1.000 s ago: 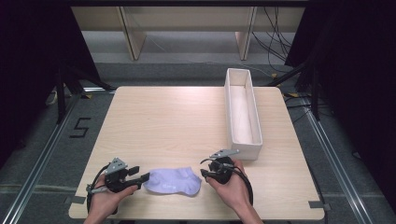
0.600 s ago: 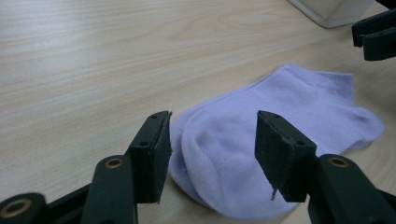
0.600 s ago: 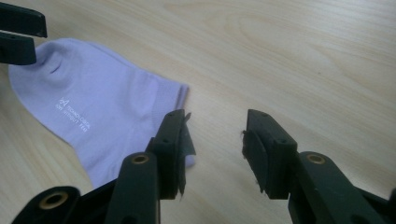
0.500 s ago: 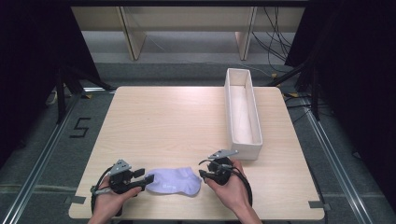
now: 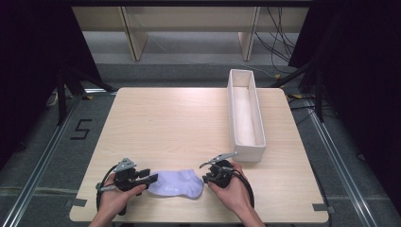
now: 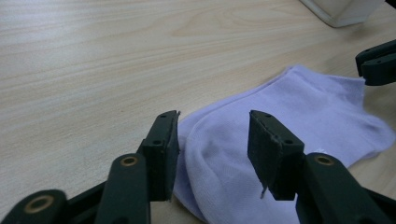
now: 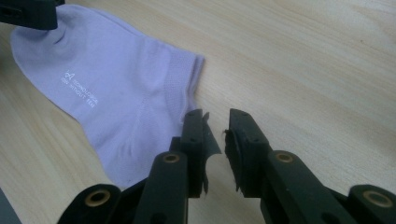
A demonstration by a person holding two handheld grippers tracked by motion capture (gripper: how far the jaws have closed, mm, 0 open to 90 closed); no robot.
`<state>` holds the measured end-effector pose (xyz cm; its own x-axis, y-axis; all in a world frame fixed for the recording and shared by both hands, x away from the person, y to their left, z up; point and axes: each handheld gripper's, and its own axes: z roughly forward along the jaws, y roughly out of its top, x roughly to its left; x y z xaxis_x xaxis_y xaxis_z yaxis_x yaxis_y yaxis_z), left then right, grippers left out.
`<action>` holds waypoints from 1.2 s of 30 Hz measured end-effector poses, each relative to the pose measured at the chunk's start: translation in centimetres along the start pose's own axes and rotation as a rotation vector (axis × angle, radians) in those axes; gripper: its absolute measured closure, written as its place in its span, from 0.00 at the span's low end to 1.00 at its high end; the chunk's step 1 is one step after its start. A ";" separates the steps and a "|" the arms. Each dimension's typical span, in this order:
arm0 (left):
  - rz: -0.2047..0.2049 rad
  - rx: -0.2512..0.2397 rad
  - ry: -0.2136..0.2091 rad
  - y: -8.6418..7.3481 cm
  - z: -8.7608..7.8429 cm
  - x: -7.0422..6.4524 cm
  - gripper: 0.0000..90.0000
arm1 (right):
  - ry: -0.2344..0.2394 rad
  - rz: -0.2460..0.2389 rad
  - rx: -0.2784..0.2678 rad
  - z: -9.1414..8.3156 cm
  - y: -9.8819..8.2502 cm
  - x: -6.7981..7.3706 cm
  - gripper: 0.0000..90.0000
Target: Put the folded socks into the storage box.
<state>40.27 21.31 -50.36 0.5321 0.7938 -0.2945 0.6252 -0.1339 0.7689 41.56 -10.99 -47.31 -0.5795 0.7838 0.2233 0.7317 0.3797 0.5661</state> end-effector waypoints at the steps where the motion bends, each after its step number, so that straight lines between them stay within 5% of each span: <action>1: 0.004 0.001 -0.003 0.0 0.1 0.1 0.60 | -0.002 -0.015 -0.009 0.1 0.0 -0.1 0.85; 6: 0.031 0.037 -0.018 -0.2 0.2 0.1 0.63 | -0.004 -0.014 -0.001 0.3 -0.1 0.3 0.86; 16: -0.004 0.017 -0.032 -0.2 -0.3 0.1 0.64 | -0.013 -0.038 -0.020 -0.1 0.2 0.9 0.88; 24: -0.026 0.049 -0.038 -0.5 -0.1 0.8 0.67 | -0.016 -0.056 -0.023 -0.5 1.1 1.7 0.94; 36: -0.014 0.069 -0.015 -0.4 0.5 0.7 0.83 | -0.007 -0.069 -0.020 -0.3 1.1 2.3 0.94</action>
<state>40.72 21.67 -51.14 0.5313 0.7869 -0.3138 0.6702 -0.1638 0.7239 40.97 -8.94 -45.90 -0.6257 0.7596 0.1773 0.6828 0.4234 0.5954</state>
